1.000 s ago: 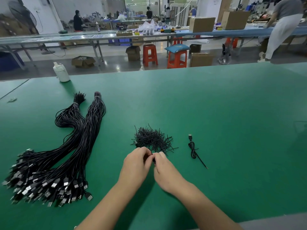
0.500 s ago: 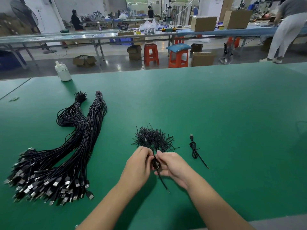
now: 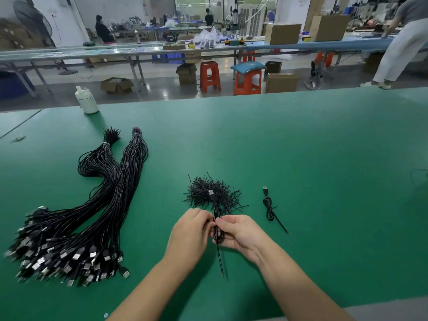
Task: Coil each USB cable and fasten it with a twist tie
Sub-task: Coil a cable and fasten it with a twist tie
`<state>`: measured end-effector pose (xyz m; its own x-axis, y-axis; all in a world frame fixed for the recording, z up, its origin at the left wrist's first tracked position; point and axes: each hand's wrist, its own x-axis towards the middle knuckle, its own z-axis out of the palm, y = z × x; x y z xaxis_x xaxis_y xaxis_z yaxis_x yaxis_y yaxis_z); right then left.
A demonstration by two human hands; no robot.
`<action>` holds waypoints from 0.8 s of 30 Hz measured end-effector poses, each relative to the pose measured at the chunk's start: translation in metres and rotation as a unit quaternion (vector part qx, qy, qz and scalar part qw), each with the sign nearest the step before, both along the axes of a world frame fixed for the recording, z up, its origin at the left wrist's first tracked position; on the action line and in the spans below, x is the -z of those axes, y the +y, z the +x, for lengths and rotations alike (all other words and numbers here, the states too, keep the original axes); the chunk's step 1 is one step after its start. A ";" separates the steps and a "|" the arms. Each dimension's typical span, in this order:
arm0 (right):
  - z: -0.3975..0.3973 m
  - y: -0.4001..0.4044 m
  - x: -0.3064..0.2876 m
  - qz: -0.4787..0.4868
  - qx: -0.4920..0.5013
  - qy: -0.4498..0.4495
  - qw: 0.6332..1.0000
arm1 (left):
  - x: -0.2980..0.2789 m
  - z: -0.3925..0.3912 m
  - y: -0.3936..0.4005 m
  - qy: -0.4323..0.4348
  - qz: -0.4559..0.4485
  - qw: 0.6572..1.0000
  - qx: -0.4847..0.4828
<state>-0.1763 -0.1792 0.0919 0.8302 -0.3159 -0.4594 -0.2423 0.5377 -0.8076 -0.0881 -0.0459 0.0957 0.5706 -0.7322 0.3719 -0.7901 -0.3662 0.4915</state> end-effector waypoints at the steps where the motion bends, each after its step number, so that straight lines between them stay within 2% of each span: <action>1: 0.000 0.000 0.000 0.006 -0.002 0.002 1.000 | 0.000 0.000 0.000 0.000 0.001 1.000 0.002; 14: -0.005 -0.003 0.000 0.099 -0.008 -0.017 0.995 | -0.004 -0.001 0.003 -0.052 0.003 0.999 0.004; 20: -0.005 -0.003 -0.001 0.078 -0.026 -0.044 0.996 | -0.003 -0.002 0.005 -0.024 -0.026 0.999 0.011; 24: -0.007 -0.003 0.001 0.070 -0.034 -0.026 0.997 | -0.003 0.001 0.006 -0.018 -0.031 0.998 0.042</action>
<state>-0.1829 -0.1818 0.0908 0.8713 -0.1940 -0.4507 -0.2411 0.6307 -0.7376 -0.0874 -0.0397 0.0987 0.4931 -0.7518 0.4377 -0.8347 -0.2670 0.4817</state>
